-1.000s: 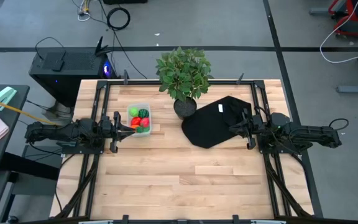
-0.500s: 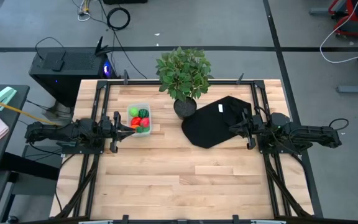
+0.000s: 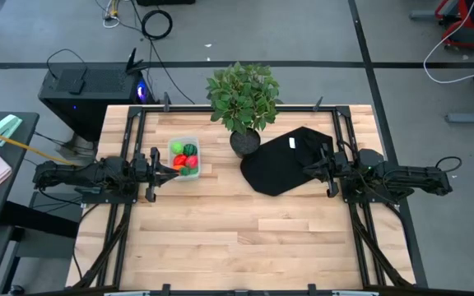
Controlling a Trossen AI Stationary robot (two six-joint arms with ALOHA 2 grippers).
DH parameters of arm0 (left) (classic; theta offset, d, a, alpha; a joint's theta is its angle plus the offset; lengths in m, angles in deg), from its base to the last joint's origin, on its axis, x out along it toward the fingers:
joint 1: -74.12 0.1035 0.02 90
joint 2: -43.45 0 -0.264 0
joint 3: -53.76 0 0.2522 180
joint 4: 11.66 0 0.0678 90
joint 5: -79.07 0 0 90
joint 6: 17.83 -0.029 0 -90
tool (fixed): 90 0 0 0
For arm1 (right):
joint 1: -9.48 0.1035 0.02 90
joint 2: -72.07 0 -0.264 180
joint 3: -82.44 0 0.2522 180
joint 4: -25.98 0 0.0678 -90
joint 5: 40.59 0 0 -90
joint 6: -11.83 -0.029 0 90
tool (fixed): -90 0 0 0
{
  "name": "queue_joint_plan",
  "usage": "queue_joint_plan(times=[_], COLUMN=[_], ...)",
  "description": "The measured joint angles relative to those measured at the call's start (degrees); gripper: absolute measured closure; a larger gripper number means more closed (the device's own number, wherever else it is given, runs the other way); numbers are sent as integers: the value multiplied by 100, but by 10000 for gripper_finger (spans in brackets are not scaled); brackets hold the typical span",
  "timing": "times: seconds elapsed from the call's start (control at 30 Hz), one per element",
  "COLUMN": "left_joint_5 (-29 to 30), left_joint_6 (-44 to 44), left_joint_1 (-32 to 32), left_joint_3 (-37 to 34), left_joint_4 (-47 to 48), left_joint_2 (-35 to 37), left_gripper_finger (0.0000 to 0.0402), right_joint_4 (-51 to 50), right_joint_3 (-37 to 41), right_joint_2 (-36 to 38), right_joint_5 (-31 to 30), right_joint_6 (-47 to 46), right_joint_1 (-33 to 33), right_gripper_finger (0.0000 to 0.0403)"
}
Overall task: Pick and placing Produce into tupperware
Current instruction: Return to Home Position
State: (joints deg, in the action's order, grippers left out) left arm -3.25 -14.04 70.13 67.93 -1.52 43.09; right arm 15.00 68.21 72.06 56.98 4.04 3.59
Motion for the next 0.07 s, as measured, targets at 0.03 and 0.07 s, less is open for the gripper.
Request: queue_joint_plan(times=[0.03,0.07], left_joint_5=[1,-1], left_joint_6=[2,3], left_joint_1=[1,1], left_joint_3=[0,1], left_joint_4=[1,1], left_joint_2=[0,0], left_gripper_finger=[346,344], right_joint_4=[0,0], right_joint_3=[0,0], right_joint_2=[0,0], right_joint_5=[0,0], right_joint_6=[0,0], right_joint_1=[0,2], right_gripper_finger=[376,376])
